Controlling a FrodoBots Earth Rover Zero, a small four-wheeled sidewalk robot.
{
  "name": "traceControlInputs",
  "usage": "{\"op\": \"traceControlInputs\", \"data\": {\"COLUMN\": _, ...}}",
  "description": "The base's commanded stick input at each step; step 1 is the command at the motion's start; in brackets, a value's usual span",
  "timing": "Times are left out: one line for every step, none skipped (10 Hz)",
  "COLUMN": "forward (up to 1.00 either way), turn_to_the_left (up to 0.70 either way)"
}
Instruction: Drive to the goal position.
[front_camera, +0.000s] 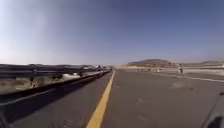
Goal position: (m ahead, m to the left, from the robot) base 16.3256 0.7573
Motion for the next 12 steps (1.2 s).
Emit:
{"op": "traceControlInputs", "data": {"forward": 0.85, "turn_to_the_left": 0.00}}
{"op": "traceControlInputs", "data": {"forward": 0.85, "turn_to_the_left": 0.00}}
{"op": "traceControlInputs", "data": {"forward": 0.85, "turn_to_the_left": 0.00}}
{"op": "traceControlInputs", "data": {"forward": 0.85, "turn_to_the_left": 0.00}}
{"op": "traceControlInputs", "data": {"forward": 0.85, "turn_to_the_left": 0.00}}
{"op": "traceControlInputs", "data": {"forward": 0.85, "turn_to_the_left": 0.00}}
{"op": "traceControlInputs", "data": {"forward": 0.85, "turn_to_the_left": 0.00}}
{"op": "traceControlInputs", "data": {"forward": 0.85, "turn_to_the_left": 0.00}}
{"op": "traceControlInputs", "data": {"forward": 0.85, "turn_to_the_left": 0.00}}
{"op": "traceControlInputs", "data": {"forward": 0.85, "turn_to_the_left": 0.00}}
{"op": "traceControlInputs", "data": {"forward": 0.85, "turn_to_the_left": 0.00}}
{"op": "traceControlInputs", "data": {"forward": 0.85, "turn_to_the_left": 0.00}}
